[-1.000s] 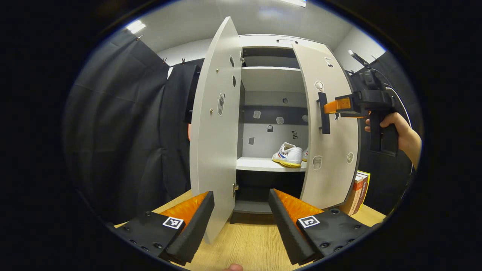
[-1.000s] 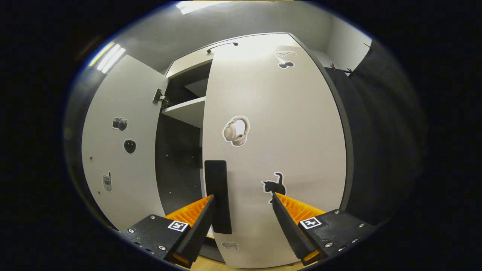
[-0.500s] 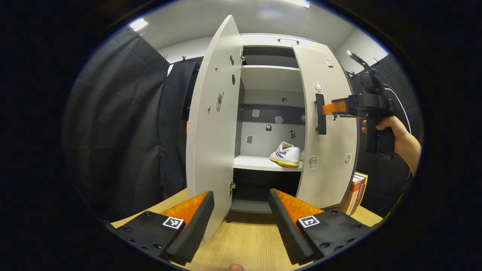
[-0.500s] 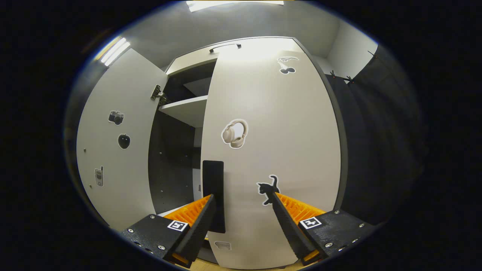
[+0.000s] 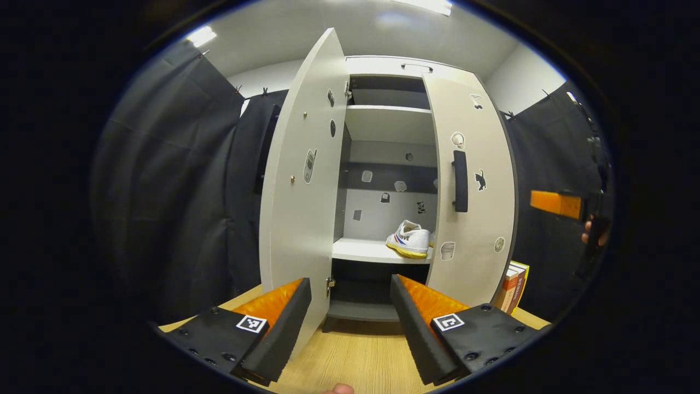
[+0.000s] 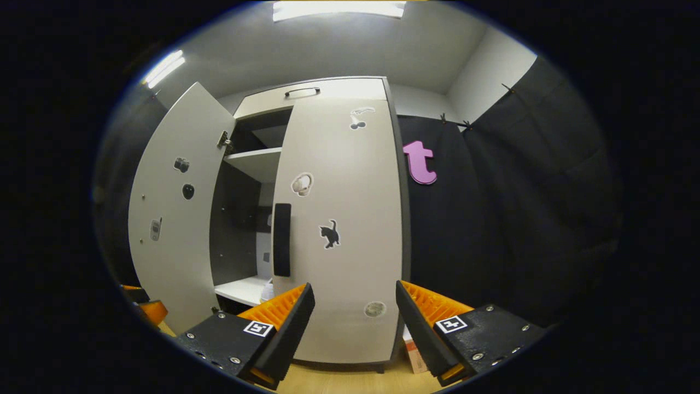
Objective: Grab one shoe with the right hand and put it into the shoe cabinet, grab the other shoe with the left hand and put it into the shoe cabinet; then close the right door with the right hand and the left door with the left hand.
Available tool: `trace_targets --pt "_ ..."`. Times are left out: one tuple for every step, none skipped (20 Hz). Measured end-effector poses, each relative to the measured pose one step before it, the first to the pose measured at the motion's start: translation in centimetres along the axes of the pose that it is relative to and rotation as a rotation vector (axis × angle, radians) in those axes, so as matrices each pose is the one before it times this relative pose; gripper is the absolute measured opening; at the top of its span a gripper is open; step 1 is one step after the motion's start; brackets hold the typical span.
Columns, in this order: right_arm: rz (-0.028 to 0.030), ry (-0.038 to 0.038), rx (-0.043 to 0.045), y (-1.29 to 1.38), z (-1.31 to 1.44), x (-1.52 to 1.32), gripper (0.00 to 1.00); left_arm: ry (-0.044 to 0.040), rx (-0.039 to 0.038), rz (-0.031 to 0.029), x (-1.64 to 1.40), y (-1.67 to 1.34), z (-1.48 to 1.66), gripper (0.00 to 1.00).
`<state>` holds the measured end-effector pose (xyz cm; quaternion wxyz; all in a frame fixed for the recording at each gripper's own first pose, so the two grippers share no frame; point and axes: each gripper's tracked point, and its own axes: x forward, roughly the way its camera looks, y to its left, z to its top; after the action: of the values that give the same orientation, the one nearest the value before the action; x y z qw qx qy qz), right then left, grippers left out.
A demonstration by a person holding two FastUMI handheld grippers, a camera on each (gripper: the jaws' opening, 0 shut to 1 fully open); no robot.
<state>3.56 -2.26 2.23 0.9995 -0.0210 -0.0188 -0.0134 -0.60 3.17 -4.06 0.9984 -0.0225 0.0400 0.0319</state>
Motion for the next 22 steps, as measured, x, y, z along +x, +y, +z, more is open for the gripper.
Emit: trace_targets --pt "-0.02003 0.01352 0.00315 -0.742 -0.936 -1.445 0.92 -0.00303 -0.00022 -0.00173 0.12 -0.164 0.177 0.95" --pt "-0.00418 0.00832 0.00776 -0.506 -1.002 -1.369 0.92 -0.00424 -0.00125 -0.00585 -0.034 -0.404 0.159 0.94" --pt "-0.00873 0.00557 0.00904 -0.657 -1.014 -1.236 0.92 -0.00394 -0.00185 -0.00578 0.018 -0.251 0.129 0.95" --pt "-0.00009 0.01496 0.00741 -0.487 -1.265 -0.99 0.92 -0.00278 -0.00113 -0.00439 0.018 -0.279 0.137 0.94" --pt "-0.00606 0.03377 0.00497 -0.431 -1.553 -0.737 0.92 -0.00074 -0.00031 -0.00007 -0.042 -0.262 0.192 0.95" --pt "-0.00189 0.02351 0.00752 -0.426 -1.289 -0.643 0.92 -0.00833 -0.01541 -0.00676 -0.056 -0.282 0.559 0.95" --pt "-0.00119 0.01165 0.00902 -0.261 -0.598 -0.452 0.92 -0.01501 -0.02702 -0.00629 -0.201 -0.17 0.942 0.95" --pt "-0.00153 0.00341 0.00586 -0.196 -0.385 -0.187 0.92 -0.02117 -0.02544 0.00716 -0.247 0.314 1.307 0.95" --pt "-0.00142 0.00629 -0.00091 -0.094 -0.351 0.221 0.92 -0.02354 -0.01579 0.01875 -0.332 0.818 1.661 0.95" --pt "-0.00004 0.00573 -0.00991 -0.012 -0.356 0.205 0.92 -0.02894 -0.00237 0.01864 -0.239 1.099 1.933 0.95" --pt "-0.00016 0.00198 -0.01071 0.103 -0.148 0.327 0.92 -0.02487 0.01134 0.03155 -0.117 1.431 1.815 0.95" --pt "0.00913 0.00041 -0.00613 0.298 0.008 0.19 0.92 -0.026 0.02037 0.03979 -0.107 1.907 1.862 0.94" --pt "0.0133 0.00139 -0.00211 0.496 0.057 0.146 0.92 -0.02491 0.02219 0.03871 0.279 1.971 1.713 0.95" --pt "0.01304 -0.00108 -0.00172 0.406 0.039 0.13 0.92 -0.01886 0.01153 0.03609 0.47 2.068 1.523 0.93" --pt "0.01106 -0.00092 -0.00372 0.39 0.112 0.112 0.92 -0.00485 -0.00272 0.01912 0.522 1.483 0.887 0.94" --pt "0.00836 -0.00293 -0.00344 0.314 0.159 0.088 0.92 0.00942 -0.00848 0.01934 0.796 1.643 0.408 0.93" --pt "0.01283 -0.00666 -0.00176 0.482 0.292 -0.016 0.92 0.00935 -0.00911 0.01686 1.015 1.437 0.107 0.94" --pt "0.00783 -0.0055 -0.00232 0.367 0.251 0.057 0.92 0.00634 -0.00257 0.0155 1.126 1.252 0.148 0.94" --pt "0.00774 -0.00372 -0.00298 0.231 0.134 0.043 0.92 0.00509 0.00509 0.01206 1.248 1.055 -0.112 0.94" --pt "0.00703 -0.00221 -0.00183 0.302 0.121 -0.004 0.92 0.01136 0.00666 0.00655 1.349 0.738 -0.41 0.95" --pt "0.0034 0.00104 -0.00035 0.179 0.064 -0.025 0.92 0.01108 0.0036 0.00266 1.312 0.374 -0.592 0.95" --pt "0.00286 0.0008 0.00179 0.1 0.046 -0.029 0.92 0.01154 -0.00163 0.0002 1.044 0.063 -0.633 0.95"
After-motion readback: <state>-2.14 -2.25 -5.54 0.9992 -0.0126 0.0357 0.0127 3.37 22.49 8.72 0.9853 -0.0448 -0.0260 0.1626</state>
